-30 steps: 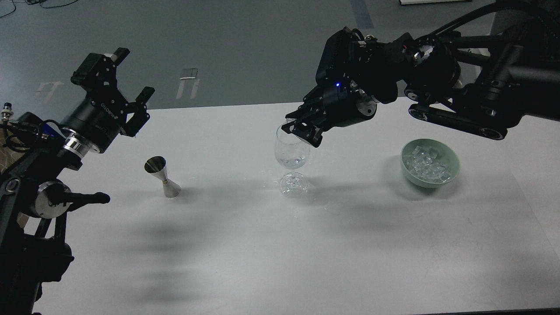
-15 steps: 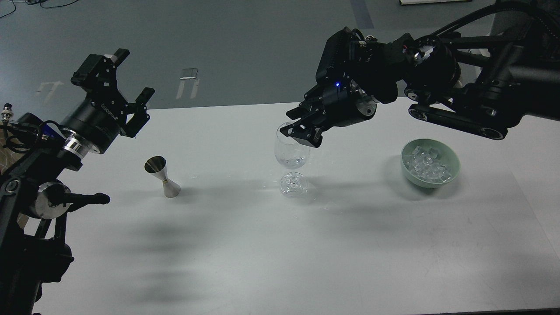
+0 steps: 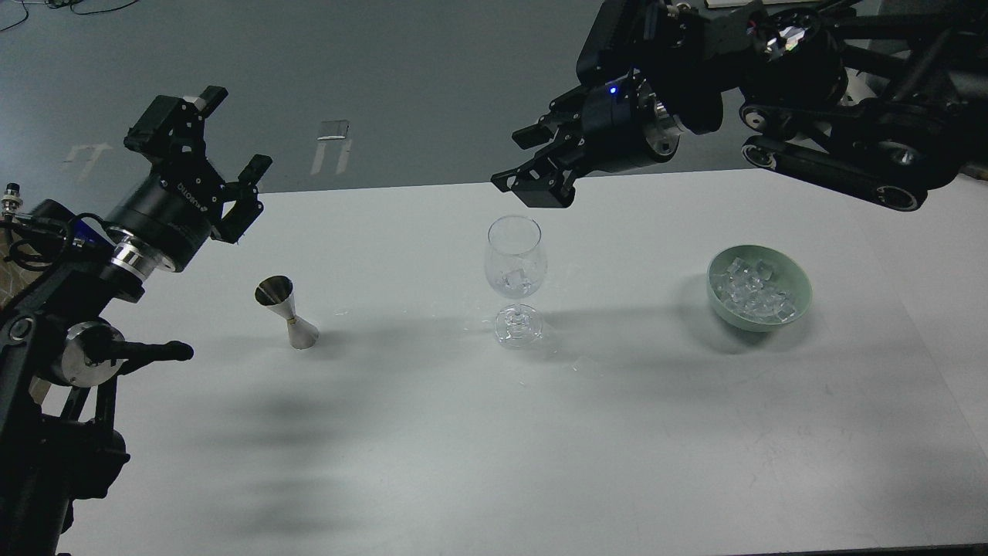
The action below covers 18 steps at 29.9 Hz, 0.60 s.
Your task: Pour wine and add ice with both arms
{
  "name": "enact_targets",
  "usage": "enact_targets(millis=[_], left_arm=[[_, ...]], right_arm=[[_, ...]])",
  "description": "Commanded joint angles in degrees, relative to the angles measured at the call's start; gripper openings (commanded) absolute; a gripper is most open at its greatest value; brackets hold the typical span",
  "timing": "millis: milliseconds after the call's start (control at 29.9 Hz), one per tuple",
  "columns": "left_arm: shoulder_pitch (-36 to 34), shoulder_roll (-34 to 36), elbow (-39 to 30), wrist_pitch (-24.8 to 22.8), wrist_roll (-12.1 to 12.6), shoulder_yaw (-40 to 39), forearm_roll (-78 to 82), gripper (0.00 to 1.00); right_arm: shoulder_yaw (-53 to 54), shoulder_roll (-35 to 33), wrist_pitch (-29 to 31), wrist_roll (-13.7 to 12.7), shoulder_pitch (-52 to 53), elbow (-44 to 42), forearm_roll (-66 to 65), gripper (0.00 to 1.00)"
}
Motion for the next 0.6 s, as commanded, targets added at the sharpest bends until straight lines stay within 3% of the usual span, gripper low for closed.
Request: enact_targets(millis=[0,67,201,334,568], left_arm=[[0.04,-0.04,0.08,-0.01,0.00,0.01,-0.08,0.98],[-0.14,-0.13,0.08,0.17,0.00,0.01,-0.08,0.98],[-0.67,-0.30,0.17,0.35,0.00,0.09,-0.08,0.98],[-1.80,-0.21,0.70,0.35,0.00,0.09,-0.26,0.98],[-4.09,-0.30,3.24,0.35,0.27,0.18,-0.79,0.98]], right_arm=[[3.04,-0.77,0.05,-0.59,3.81,-7.41,10.96,0.78],[3.39,-1.12,-0.04,-0.68,4.78,-11.53,15.43,0.87],[9.18,-1.83,-0.48,-0.59,3.03,-19.63,23.97,0.94],[18.04,-2.00,-0.22,-0.24,-3.02,-23.94,36.51,0.96],[35.44,-2.27,-0.39,-0.06,-18.13,-23.95,52.09,0.96]])
